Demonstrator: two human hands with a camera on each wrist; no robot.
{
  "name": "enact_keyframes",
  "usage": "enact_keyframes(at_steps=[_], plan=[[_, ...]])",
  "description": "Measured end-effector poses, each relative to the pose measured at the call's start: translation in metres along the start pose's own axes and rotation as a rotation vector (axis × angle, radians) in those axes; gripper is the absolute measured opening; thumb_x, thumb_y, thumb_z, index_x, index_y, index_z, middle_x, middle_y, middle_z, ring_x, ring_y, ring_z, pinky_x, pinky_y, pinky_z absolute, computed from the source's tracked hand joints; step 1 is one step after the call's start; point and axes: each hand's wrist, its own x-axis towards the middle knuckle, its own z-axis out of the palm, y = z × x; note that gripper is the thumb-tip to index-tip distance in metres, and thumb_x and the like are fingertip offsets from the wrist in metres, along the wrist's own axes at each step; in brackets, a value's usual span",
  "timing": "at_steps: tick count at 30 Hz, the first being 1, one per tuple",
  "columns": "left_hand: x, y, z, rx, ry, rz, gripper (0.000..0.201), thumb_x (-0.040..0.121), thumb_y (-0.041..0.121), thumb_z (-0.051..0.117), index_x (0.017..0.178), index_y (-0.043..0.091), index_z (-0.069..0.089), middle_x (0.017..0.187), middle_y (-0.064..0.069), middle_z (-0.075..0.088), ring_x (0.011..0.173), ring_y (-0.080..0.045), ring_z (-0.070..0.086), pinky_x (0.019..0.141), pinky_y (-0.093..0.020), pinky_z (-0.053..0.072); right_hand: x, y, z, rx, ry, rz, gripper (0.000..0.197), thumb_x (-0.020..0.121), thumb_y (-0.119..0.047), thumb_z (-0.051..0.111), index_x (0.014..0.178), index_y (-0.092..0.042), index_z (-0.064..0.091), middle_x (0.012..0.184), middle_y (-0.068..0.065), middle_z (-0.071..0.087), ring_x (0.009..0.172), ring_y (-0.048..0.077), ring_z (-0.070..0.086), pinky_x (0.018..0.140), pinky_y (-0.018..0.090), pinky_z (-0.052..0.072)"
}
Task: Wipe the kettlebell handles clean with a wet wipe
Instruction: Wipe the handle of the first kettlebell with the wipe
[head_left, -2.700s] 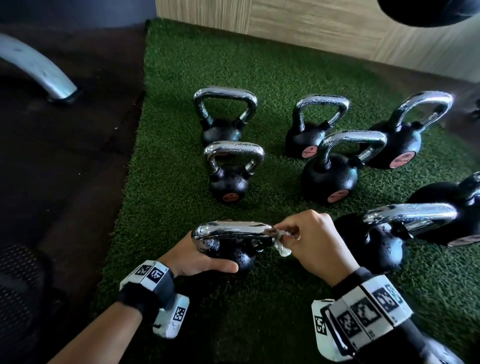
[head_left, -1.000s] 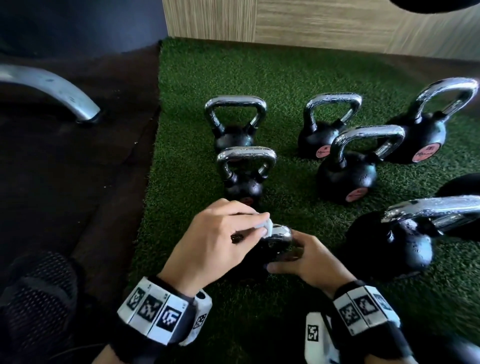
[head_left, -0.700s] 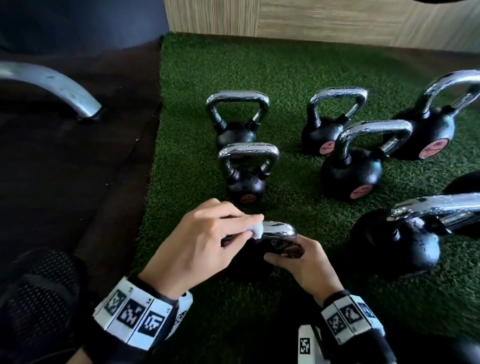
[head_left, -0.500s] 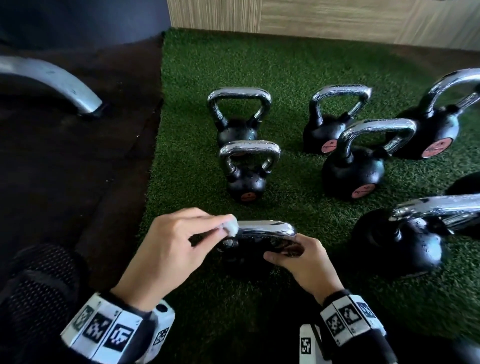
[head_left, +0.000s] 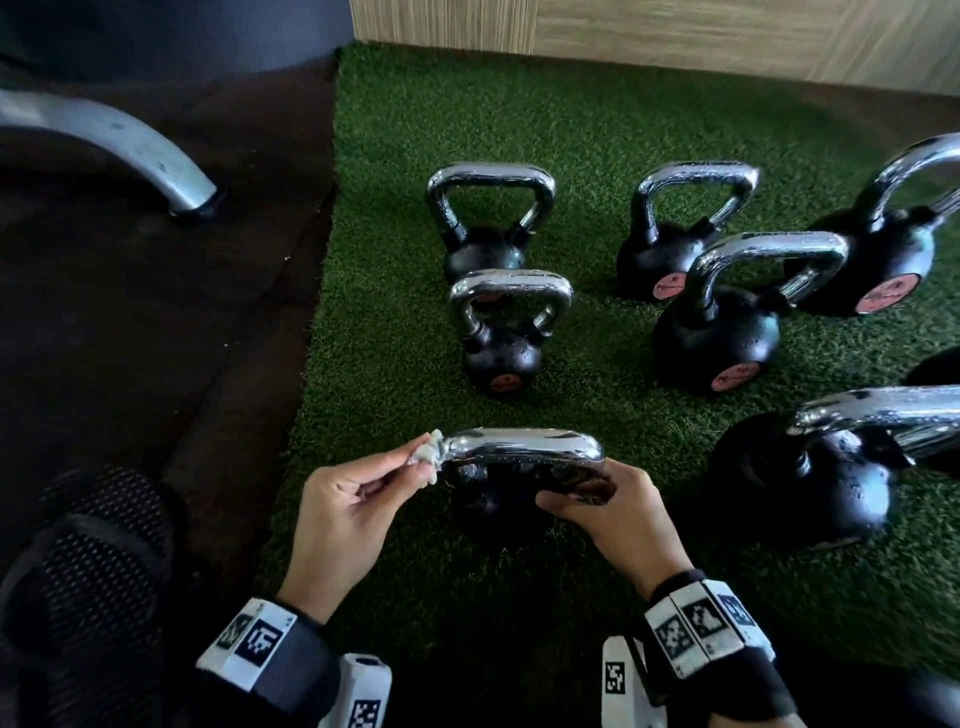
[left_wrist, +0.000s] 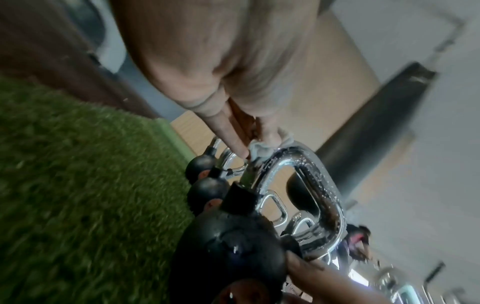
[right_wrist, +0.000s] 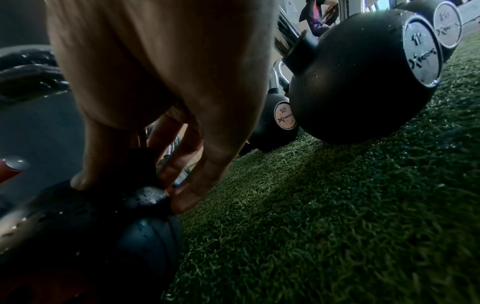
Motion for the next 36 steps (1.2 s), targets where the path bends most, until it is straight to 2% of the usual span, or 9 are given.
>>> enact_keyframes(at_steps=[7,11,15,22,25,28,30,32,36], plan=[[-0.009,-0.022,0.018,0.017,0.104,-0.095,0.023,0.079,0.027,0.08,0.092,0.046,0.08,0.094,0.013,0.08,0.094,-0.002,0.075,0.08,-0.008,0.054,-0.002,-0.003,-0.001,0.012,-0.024,-0.049,0.041,0.064,-0.039,0.092,0.094,-0.056,0.069,0.09,-0.025,0.076,0.084,-0.008,0.07,0.077,0.018,0.052],[-0.01,-0.022,0.017,0.102,0.114,-0.037,0.025,0.079,0.041,0.084,0.102,0.033,0.082,0.095,0.013,0.08,0.092,-0.003,0.076,0.078,-0.01,0.054,-0.004,-0.001,-0.002,0.02,-0.004,0.009,0.034,0.062,-0.039,0.093,0.091,-0.04,0.075,0.088,-0.019,0.077,0.082,-0.004,0.072,0.079,0.022,0.056],[-0.001,-0.02,0.02,0.161,0.113,0.007,0.022,0.082,0.035,0.081,0.103,0.029,0.081,0.088,0.015,0.08,0.081,-0.005,0.077,0.069,-0.012,0.055,-0.012,0.001,-0.008,-0.067,-0.033,0.015,0.031,0.065,-0.029,0.091,0.091,-0.033,0.075,0.088,-0.015,0.077,0.082,-0.002,0.072,0.077,0.02,0.054],[0.062,-0.018,0.032,0.238,-0.036,-0.114,0.02,0.086,0.044,0.077,0.099,0.029,0.082,0.085,0.013,0.08,0.075,-0.002,0.076,0.068,-0.017,0.06,-0.036,-0.008,-0.01,-0.13,-0.054,-0.154,0.04,0.072,-0.01,0.086,0.07,-0.048,0.075,0.081,-0.027,0.07,0.073,-0.01,0.065,0.064,0.004,0.043],[0.083,-0.016,0.051,0.129,-0.173,-0.164,0.014,0.089,0.031,0.078,0.102,0.028,0.081,0.093,0.008,0.081,0.087,-0.01,0.078,0.08,-0.037,0.065,-0.042,-0.015,-0.002,-0.139,-0.078,-0.211,0.023,0.076,-0.011,0.084,0.082,-0.032,0.082,0.082,-0.023,0.073,0.073,-0.006,0.069,0.066,0.008,0.047],[0.093,-0.014,0.054,0.047,-0.316,-0.267,0.041,0.08,0.057,0.076,0.108,0.028,0.081,0.102,0.006,0.08,0.099,-0.01,0.076,0.09,-0.036,0.062,-0.041,-0.023,0.0,-0.169,-0.091,-0.214,0.019,0.08,-0.013,0.081,0.089,-0.03,0.082,0.084,-0.024,0.075,0.077,-0.007,0.07,0.07,0.007,0.047],[0.091,-0.014,0.053,-0.012,-0.374,-0.315,0.037,0.084,0.056,0.075,0.11,0.029,0.08,0.11,0.006,0.079,0.106,-0.011,0.074,0.095,-0.036,0.059,-0.031,-0.027,-0.002,-0.185,0.005,-0.206,0.02,0.082,-0.013,0.081,0.09,-0.032,0.082,0.085,-0.018,0.076,0.08,-0.003,0.07,0.073,0.011,0.05],[0.085,-0.016,0.051,0.088,-0.326,-0.257,0.022,0.091,0.037,0.074,0.112,0.03,0.079,0.109,0.01,0.079,0.105,-0.009,0.074,0.1,-0.04,0.057,-0.017,-0.033,-0.001,-0.173,0.078,-0.135,0.026,0.083,-0.02,0.081,0.104,-0.036,0.077,0.096,-0.015,0.073,0.086,0.001,0.069,0.078,0.016,0.053],[0.073,-0.015,0.058,0.313,-0.17,-0.112,0.016,0.09,0.027,0.077,0.105,0.032,0.079,0.096,0.027,0.076,0.097,0.008,0.071,0.093,-0.024,0.057,0.003,-0.033,0.011,-0.191,-0.136,0.032,0.064,0.085,-0.043,0.076,0.143,-0.029,0.054,0.137,-0.012,0.061,0.126,0.008,0.059,0.11,0.029,0.045]])
